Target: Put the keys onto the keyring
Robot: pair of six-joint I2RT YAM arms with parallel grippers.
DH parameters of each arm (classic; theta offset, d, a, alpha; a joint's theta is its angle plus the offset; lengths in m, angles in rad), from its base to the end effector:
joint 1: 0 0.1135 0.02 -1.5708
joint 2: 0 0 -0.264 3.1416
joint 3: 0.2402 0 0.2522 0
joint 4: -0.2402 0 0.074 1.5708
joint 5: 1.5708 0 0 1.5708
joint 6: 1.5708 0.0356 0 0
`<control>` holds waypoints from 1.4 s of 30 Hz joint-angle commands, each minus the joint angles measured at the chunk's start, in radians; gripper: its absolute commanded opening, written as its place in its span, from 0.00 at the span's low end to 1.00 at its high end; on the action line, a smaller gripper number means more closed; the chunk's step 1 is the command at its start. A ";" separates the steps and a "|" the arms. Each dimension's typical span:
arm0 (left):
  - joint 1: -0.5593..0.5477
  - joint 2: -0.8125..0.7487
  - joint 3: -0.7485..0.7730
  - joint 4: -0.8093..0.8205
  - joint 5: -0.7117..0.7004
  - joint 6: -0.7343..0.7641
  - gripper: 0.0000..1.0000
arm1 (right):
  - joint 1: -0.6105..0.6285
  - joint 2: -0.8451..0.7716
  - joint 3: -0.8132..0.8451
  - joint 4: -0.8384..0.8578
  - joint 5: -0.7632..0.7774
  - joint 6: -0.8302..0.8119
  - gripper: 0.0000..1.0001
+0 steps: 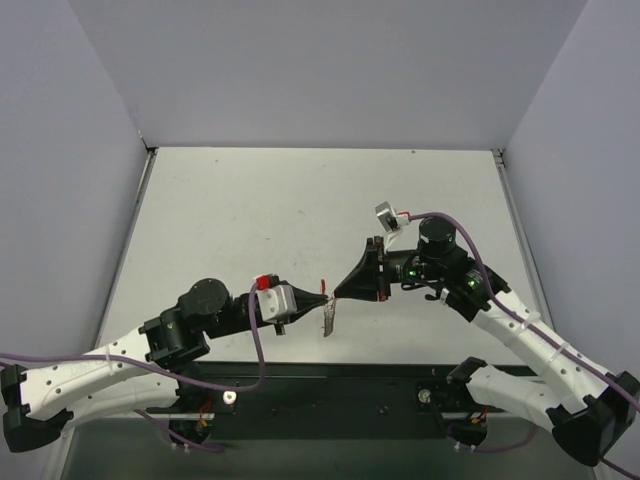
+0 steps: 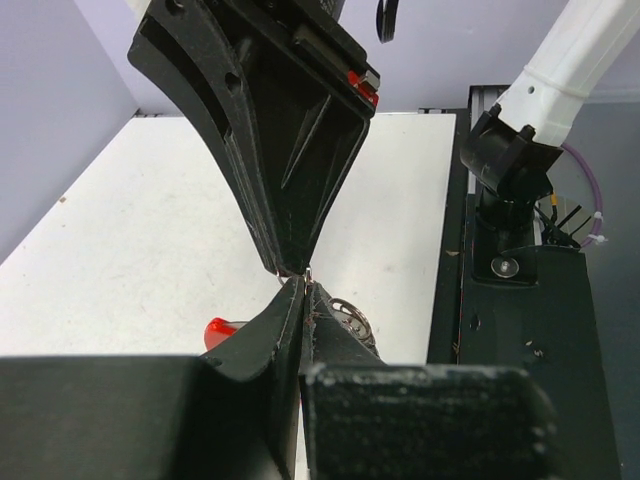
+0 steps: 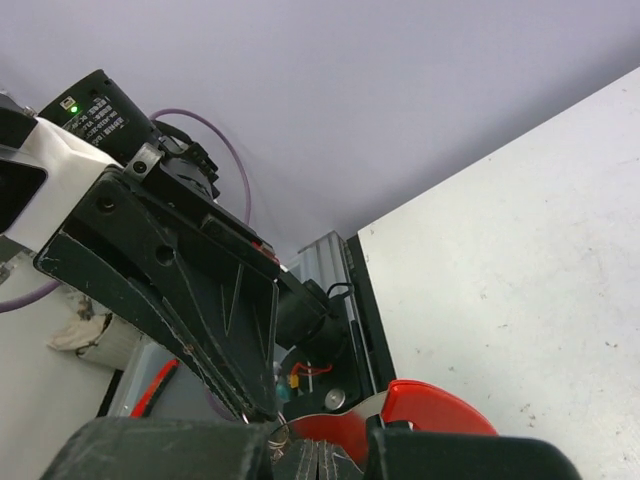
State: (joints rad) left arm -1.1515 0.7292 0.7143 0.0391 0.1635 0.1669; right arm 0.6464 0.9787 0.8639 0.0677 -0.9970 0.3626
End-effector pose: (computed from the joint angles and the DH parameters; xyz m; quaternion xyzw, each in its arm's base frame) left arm 0.0672 -0.1650 0.3484 0.4726 0.5145 -0.3874 0.6016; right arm 0.1545 0.1540 0.3597 -0.4166 0.5824 0.5959 0.3635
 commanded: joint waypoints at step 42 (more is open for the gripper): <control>-0.007 0.024 0.025 0.094 -0.058 0.002 0.00 | 0.010 -0.026 0.057 0.055 -0.023 0.019 0.00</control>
State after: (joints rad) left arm -1.1522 0.7666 0.7143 0.0563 0.0925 0.1688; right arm 0.6495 0.9535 0.8864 0.0639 -0.9882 0.3866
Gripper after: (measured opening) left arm 0.085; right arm 0.024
